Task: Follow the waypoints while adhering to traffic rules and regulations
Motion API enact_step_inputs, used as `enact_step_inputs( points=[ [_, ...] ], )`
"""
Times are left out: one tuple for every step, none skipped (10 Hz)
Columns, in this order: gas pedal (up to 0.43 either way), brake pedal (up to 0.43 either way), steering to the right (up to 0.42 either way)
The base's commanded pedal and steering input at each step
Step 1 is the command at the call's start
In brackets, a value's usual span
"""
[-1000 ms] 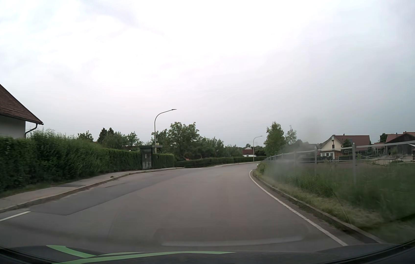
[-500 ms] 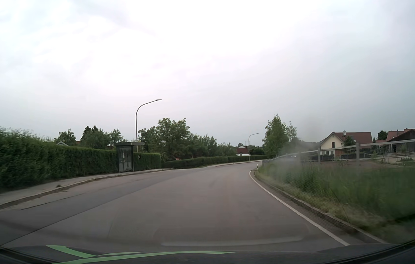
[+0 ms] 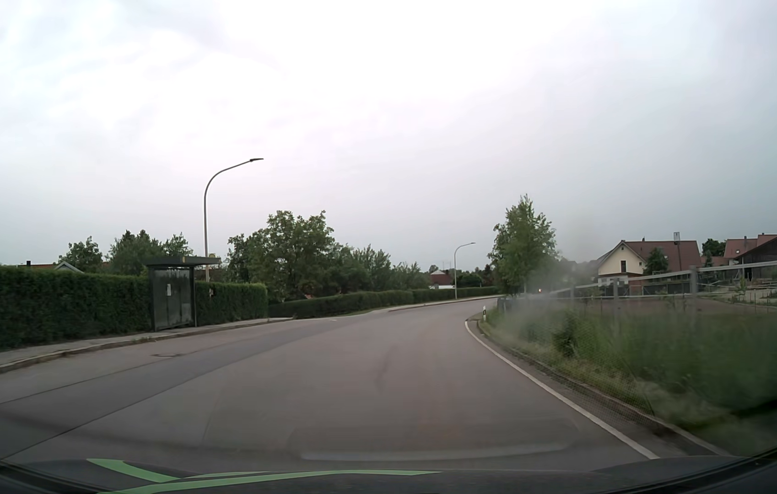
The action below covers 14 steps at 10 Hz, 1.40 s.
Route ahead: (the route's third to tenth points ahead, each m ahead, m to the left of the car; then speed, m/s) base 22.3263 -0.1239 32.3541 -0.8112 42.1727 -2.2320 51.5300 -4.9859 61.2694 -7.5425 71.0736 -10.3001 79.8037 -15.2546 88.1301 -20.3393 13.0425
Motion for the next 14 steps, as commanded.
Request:
enact_step_inputs(
  points=[
    [0.087, 0.000, 0.020],
    [0.087, 0.000, 0.020],
    [0.087, 0.000, 0.020],
    [0.087, 0.000, 0.020],
    [0.087, 0.000, 0.019],
    [0.087, 0.000, 0.020],
    [0.067, 0.000, 0.020],
    [0.059, 0.000, 0.020],
    [0.039, 0.000, 0.021],
    [0.028, 0.000, 0.021],
    [0.028, 0.000, 0.021],
    [0.028, 0.000, 0.021],
    [0.020, 0.000, 0.022],
    [0.020, 0.000, 0.022]
  ],
)
